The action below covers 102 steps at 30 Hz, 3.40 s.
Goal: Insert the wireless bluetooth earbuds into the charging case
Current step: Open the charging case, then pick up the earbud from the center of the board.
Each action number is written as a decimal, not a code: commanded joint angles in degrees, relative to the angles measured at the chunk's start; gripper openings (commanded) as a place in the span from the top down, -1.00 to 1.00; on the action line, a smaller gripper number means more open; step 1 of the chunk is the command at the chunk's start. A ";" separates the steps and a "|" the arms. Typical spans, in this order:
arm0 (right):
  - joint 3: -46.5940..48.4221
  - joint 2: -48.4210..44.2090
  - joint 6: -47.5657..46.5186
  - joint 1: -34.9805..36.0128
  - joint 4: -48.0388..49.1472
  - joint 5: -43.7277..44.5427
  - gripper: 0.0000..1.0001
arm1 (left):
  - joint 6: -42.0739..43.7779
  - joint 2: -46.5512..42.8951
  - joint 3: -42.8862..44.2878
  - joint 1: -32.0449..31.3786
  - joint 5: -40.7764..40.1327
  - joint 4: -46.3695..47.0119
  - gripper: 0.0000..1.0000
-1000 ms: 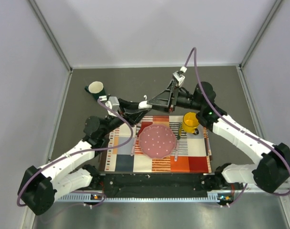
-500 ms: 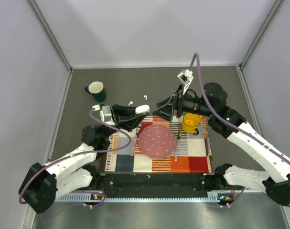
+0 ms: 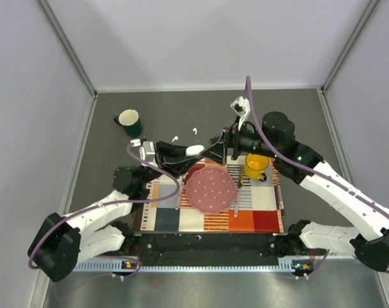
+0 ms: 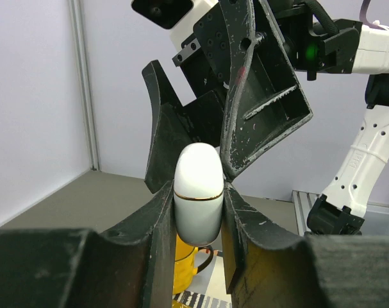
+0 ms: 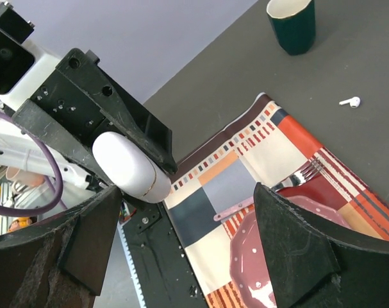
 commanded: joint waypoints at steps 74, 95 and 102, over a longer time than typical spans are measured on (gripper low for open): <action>66.21 78.17 -6.08 -6.90 -23.48 27.00 -0.05 | 21.59 -41.31 -2.54 -0.20 -9.37 -43.35 1.00; 71.04 84.41 -5.21 -6.11 -24.27 28.41 0.07 | 22.82 -40.96 -2.28 -0.29 -9.98 -44.14 1.00; 73.07 86.70 -4.24 -5.76 -24.71 28.49 0.15 | 23.08 -41.04 -2.36 -0.20 -9.98 -44.14 1.00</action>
